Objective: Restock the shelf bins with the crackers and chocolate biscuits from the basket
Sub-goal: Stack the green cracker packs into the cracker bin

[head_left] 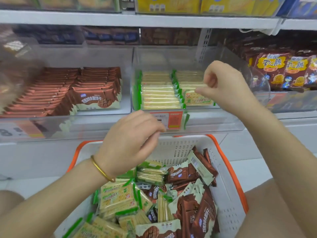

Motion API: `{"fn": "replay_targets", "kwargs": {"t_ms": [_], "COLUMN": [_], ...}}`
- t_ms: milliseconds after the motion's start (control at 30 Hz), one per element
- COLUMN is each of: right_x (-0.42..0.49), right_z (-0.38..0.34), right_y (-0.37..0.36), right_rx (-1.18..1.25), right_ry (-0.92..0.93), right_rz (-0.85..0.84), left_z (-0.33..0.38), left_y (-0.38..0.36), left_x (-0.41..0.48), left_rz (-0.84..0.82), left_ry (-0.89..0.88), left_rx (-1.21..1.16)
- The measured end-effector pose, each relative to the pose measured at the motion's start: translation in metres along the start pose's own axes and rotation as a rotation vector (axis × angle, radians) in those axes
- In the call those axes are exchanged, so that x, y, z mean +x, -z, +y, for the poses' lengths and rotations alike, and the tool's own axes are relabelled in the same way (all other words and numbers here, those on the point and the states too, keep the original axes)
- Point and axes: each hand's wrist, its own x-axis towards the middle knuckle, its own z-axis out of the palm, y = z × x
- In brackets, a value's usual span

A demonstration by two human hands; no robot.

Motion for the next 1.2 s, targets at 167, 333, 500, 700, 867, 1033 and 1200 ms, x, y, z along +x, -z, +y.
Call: {"fn": "replay_targets", "kwargs": {"t_ms": [167,333,500,700,867,1033,1200], "right_x": [-0.089,-0.142,-0.165,-0.176,-0.166,-0.135,-0.116], "right_z": [-0.053,-0.032,-0.05,-0.058,-0.047,-0.037,-0.031], "right_y": [-0.072,-0.206,-0.277,-0.291,-0.25,-0.179,-0.123], "right_rx": [0.252,0.135,0.248,0.111,0.465,0.675,0.683], "right_ry": [0.168,-0.05,-0.265,-0.244,-0.298,-0.292,-0.256], "right_rz": [-0.58,-1.001,-0.934,-0.907,-0.78,-0.862,-0.826], "left_z": [-0.021,-0.046,-0.057,-0.057,-0.057,-0.05,-0.021], "left_y": [-0.022,-0.049,-0.056,-0.052,-0.055,-0.061,-0.051], "left_x": [-0.065,-0.08,-0.085,-0.087,-0.087,-0.076,-0.054], "left_rz": [-0.403,-0.71,-0.748,-0.7,-0.746,-0.763,-0.515], "left_ry": [0.134,0.435,0.536,0.555,0.592,0.69,0.803], "left_rx": [0.135,0.227,0.321,0.305,0.222,-0.147,-0.566]}}
